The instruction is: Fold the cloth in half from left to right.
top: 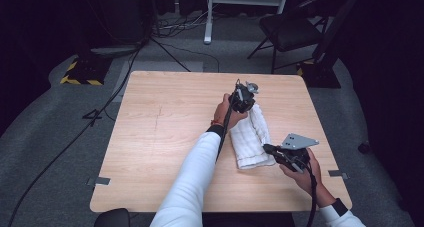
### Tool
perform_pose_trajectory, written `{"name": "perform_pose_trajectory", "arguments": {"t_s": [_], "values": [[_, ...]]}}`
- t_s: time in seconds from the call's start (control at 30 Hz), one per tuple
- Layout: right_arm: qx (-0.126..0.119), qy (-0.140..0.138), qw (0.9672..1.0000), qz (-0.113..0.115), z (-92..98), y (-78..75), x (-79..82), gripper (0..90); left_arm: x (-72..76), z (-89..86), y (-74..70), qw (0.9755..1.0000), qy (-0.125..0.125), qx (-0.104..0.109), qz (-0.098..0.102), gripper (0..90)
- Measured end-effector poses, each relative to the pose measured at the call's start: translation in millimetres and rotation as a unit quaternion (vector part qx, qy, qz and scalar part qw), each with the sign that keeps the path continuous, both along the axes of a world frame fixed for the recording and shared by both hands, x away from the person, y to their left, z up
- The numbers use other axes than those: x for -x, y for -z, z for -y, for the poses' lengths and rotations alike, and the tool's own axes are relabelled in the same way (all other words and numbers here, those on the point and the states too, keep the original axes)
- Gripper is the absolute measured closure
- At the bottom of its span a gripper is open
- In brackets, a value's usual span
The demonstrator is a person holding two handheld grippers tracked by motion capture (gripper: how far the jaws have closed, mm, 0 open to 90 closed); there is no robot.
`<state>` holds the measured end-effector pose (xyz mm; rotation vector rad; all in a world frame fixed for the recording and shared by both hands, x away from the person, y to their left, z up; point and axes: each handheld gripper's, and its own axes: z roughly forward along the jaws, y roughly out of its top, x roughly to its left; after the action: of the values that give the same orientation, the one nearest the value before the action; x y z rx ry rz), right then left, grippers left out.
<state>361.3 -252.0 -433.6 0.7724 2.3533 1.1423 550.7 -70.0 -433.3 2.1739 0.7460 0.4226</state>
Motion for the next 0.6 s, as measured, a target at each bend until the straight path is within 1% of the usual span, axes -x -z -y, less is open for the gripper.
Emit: {"name": "perform_pose_trajectory", "arguments": {"t_s": [0.07, 0.1, 0.13, 0.17, 0.2, 0.23, 0.3, 0.37, 0.4, 0.43, 0.47, 0.5, 0.53, 0.57, 0.6], "values": [[0.004, 0.007, 1.0000, -0.003, 3.7, 2.7, -0.1, 87.1, -0.5, 4.7, 3.0, 1.0000, -0.001, -0.003, -0.001, 87.9], [0.003, 0.010, 0.9999, -0.005, 5.4, 4.1, -0.1, 87.0, -0.1, 6.4, 4.2, 1.0000, -0.003, -0.004, 0.001, 86.3], [0.005, 0.013, 0.9999, -0.006, 7.0, 5.2, -0.3, 86.5, 1.3, 8.1, 5.7, 1.0000, -0.004, -0.004, -0.001, 84.4], [0.006, 0.025, 0.9996, -0.009, 9.3, 7.1, -0.3, 82.7, 2.7, 8.7, 6.3, 1.0000, 0.000, -0.004, -0.002, 81.8], [0.006, 0.035, 0.9993, -0.012, 11.3, 9.2, -0.5, 79.2, 4.4, 8.9, 6.5, 1.0000, 0.000, -0.003, -0.002, 77.2], [0.007, 0.040, 0.9991, -0.015, 12.8, 10.8, -0.8, 78.7, 6.4, 8.6, 6.4, 1.0000, 0.003, -0.004, 0.001, 74.6], [0.016, 0.046, 0.9986, -0.018, 15.9, 14.7, -1.4, 74.7, 12.1, 5.1, 4.8, 1.0000, 0.005, 0.000, 0.004, 66.6], [0.023, 0.051, 0.9982, -0.021, 17.3, 16.7, -1.8, 70.1, 19.3, -1.4, 3.0, 0.9999, 0.010, 0.007, 0.007, 62.0], [0.030, 0.050, 0.9980, -0.024, 17.7, 17.7, -2.7, 67.3, 22.2, -4.2, 3.1, 0.9999, 0.009, 0.009, 0.006, 58.0], [0.034, 0.052, 0.9978, -0.023, 17.8, 18.1, -3.4, 65.5, 28.1, -8.5, 3.9, 1.0000, 0.002, 0.000, 0.000, 53.7], [0.037, 0.058, 0.9974, -0.022, 18.9, 18.7, -5.4, 64.3, 32.0, -10.7, 4.6, 1.0000, 0.004, -0.008, -0.002, 46.9], [0.033, 0.058, 0.9974, -0.026, 19.8, 18.9, -6.8, 63.1, 36.6, -13.4, 5.9, 0.9999, 0.012, -0.009, -0.002, 44.6], [0.030, 0.058, 0.9975, -0.029, 20.8, 19.0, -8.3, 61.3, 44.6, -18.0, 8.4, 0.9996, 0.023, -0.015, -0.005, 43.9], [0.031, 0.060, 0.9973, -0.029, 22.3, 19.7, -10.6, 60.0, 52.7, -22.4, 10.8, 0.9990, 0.035, -0.029, -0.006, 41.8], [0.035, 0.064, 0.9969, -0.029, 24.2, 20.4, -13.0, 59.0, 58.0, -25.4, 12.6, 0.9986, 0.042, -0.032, -0.006, 37.8]]}}
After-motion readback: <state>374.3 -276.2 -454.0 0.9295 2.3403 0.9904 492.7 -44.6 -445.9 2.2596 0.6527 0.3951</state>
